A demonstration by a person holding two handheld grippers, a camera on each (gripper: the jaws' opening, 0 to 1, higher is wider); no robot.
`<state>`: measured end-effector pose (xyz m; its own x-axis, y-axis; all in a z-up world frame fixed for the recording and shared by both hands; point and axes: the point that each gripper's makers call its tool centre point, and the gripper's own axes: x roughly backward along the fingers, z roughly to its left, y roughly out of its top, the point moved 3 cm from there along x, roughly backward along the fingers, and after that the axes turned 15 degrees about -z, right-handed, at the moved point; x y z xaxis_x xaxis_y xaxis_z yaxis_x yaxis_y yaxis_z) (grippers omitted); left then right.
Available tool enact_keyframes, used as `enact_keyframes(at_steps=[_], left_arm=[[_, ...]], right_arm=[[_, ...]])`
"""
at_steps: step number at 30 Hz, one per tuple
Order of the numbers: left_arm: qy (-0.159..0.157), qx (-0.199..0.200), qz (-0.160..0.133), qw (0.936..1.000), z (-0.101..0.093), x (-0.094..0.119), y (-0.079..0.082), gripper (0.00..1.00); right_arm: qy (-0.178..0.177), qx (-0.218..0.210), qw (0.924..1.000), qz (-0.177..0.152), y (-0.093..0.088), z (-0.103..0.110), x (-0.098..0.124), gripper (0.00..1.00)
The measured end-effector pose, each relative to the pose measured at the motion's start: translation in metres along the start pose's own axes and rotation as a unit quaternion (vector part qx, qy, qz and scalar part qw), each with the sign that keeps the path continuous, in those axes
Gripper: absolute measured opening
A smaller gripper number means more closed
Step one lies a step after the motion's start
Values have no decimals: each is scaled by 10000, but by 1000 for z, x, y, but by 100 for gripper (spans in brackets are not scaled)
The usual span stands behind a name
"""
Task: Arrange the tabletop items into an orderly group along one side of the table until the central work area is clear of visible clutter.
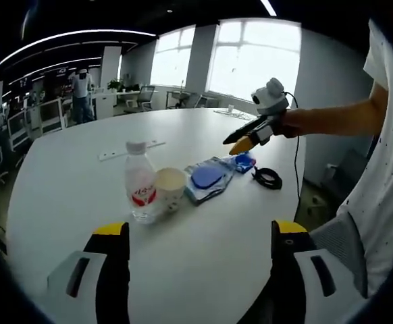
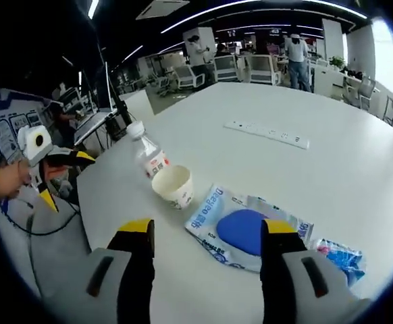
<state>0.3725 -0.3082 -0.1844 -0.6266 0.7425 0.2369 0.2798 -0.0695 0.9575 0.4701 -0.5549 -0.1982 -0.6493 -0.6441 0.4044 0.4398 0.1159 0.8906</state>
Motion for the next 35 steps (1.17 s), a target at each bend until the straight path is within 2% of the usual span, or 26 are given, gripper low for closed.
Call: enact_keyframes(at_steps=[6, 15, 20, 26, 30, 35], left_arm=[[-15, 3, 25, 10000, -11, -8, -2, 93], [6, 11, 29, 10000, -27, -15, -2, 99], [9, -13, 66, 10000, -32, -19, -6, 100], [69, 29, 151, 9999, -36, -21, -15, 100], [115, 34, 205, 9997, -36, -20, -20, 100], [165, 23, 290, 9994, -37, -15, -26, 100]], right_arm=[[-137, -69, 9994, -310, -11, -6, 38, 68], [-467, -174, 9958, -765, -45, -21, 111, 72], [-742, -223, 9942, -752, -76, -28, 149, 75], [-1109, -315, 9920, -505, -119, -39, 183, 77], [-1253, -378, 9904, -445, -133, -42, 196, 77], [-1317, -440, 9896, -385, -139, -43, 197, 77]])
